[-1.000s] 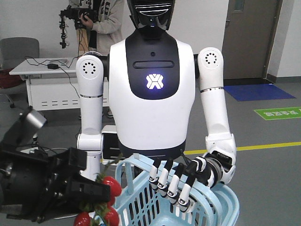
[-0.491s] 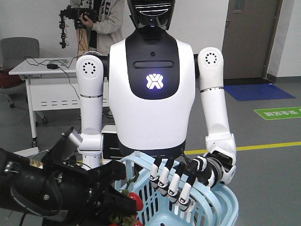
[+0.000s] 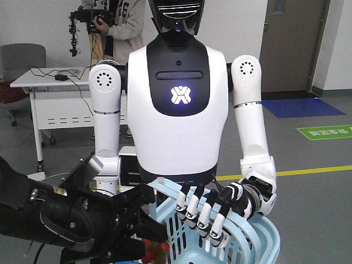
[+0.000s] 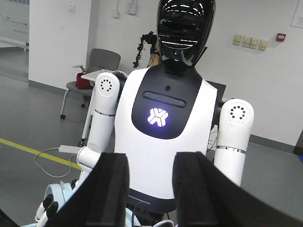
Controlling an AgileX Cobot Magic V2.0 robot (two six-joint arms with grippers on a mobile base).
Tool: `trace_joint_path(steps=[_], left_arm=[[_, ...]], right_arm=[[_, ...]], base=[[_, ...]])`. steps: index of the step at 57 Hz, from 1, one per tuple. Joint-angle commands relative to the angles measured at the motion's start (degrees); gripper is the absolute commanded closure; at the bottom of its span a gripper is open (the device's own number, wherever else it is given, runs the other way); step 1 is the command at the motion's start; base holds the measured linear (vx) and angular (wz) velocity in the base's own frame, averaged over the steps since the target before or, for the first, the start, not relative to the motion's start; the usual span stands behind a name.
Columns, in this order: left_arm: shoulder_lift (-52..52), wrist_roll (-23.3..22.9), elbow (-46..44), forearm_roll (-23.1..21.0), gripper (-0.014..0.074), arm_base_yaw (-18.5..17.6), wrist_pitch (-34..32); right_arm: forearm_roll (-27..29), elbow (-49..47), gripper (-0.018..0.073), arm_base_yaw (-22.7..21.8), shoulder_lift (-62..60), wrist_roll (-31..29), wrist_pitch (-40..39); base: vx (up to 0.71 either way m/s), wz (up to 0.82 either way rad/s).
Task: Pick snacks and fruit into basket
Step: 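Lower the tomato bunch into the basket and open the left gripper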
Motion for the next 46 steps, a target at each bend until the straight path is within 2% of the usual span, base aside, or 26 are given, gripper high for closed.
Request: trace_joint_path(steps=[1,7,16,25,31,36,41,43,46], left_arm=[[-1.72,-0.4,-1.94,-3.2,0.0037,-0.49,-2.79],[-1.84,-0.4,-1.94,-3.32,-0.0009,-0.49,-2.86],[-3.91,0.2,-1.99,-2.14,0.0018,-0.13,-3.1],[-8.41,-1.76,-1.99,3.44,0.0027,1.86,-3.33],[-12.98,-2.71,-1.99,9.57,0.0027,3.8,-4.23],[-17.42,-3.31,-1.99,16.7,0.0027,4.45,-7.24],[-21.75,-3.47,-1.99,26.59,0.0038,4.45,-11.09],[-23.55,-3.47,-1.99,32.13,0.0048,4.45,-12.08],[-25.64,-3.47,-1.99,37.11,0.0065,4.45,-12.09]], right_arm=[[-3.01,-1.35,0.0251,-0.26,0.27,-0.36,-3.68],[-3.19,-1.35,0.0251,-0.26,0.27,-0.56,-3.68],[-4.06,-1.35,0.0251,-0.26,0.27,-0.61,-3.63],[-4.14,-1.35,0.0251,-0.26,0.27,-0.6,-3.63],[-4.06,-1.35,0.0251,-0.26,0.27,-0.6,-3.63],[-3.8,-1.35,0.0251,-0.26,0.27,-0.54,-3.27],[-3.35,-1.35,0.0251,-0.26,0.27,-0.48,-2.99],[-3.28,-1.35,0.0251,-0.26,0.27,-0.48,-2.92],[-3.29,-1.35,0.0251,-0.26,0.27,-0.48,-2.97]], base=[[0.0,0.0],[0.0,0.0],[0.0,0.0],[0.0,0.0],[0.0,0.0],[0.0,0.0],[0.0,0.0],[0.0,0.0],[0.0,0.0]])
